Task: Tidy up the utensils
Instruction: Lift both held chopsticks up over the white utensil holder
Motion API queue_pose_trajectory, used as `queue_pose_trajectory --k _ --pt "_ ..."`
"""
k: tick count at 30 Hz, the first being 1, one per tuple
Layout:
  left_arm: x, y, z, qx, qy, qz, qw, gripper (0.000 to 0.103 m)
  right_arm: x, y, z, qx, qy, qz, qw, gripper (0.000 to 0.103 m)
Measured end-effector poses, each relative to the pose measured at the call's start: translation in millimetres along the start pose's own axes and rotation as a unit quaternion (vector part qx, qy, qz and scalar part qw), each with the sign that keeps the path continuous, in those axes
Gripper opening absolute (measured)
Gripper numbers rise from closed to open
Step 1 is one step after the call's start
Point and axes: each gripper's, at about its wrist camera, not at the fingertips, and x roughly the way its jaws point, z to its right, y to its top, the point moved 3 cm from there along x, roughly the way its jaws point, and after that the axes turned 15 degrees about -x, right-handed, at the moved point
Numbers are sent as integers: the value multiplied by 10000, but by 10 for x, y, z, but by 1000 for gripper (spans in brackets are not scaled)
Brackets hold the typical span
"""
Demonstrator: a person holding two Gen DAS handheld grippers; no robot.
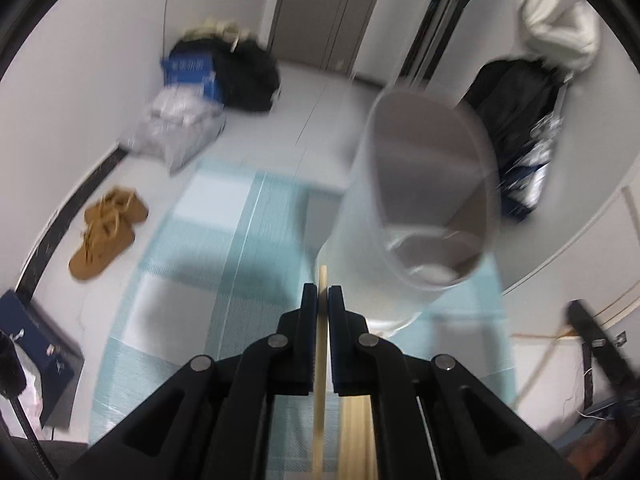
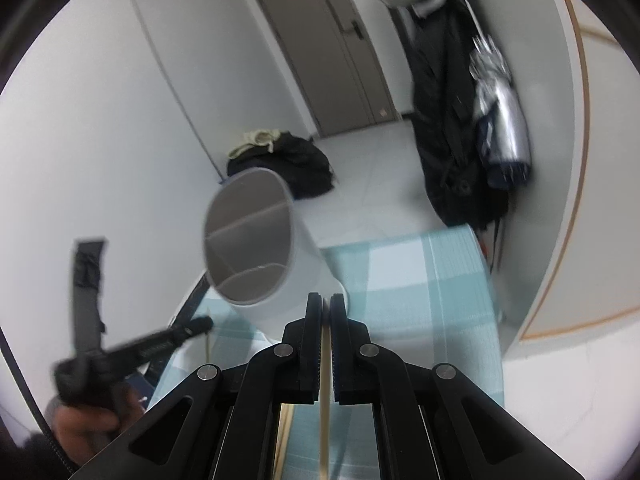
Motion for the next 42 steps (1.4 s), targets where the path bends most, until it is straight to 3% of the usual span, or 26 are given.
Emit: queue_pose_trajectory --k 4,7,18,28,35,42 --pt "-248 56 184 369 -238 417 9982 2 -130 60 -268 -601 -101 386 9974 3" --pt "-97 185 199 694 -259 478 9961 2 -158 81 -418 -831 -176 532 9950 3" --pt "-212 228 142 1022 -380 176 9939 2 -187 148 -583 -955 -264 756 9922 3" --pt "-444 451 420 1021 -919 154 9904 2 -245 390 -586 -985 -88 1070 9893 3" --pt "-562 820 705 905 -1173 222 9887 2 -297 819 -406 -673 142 1235 9900 3" --pt "-675 1319 985 973 -1354 444 9850 2 -349 1601 -304 -919 200 1624 9822 3"
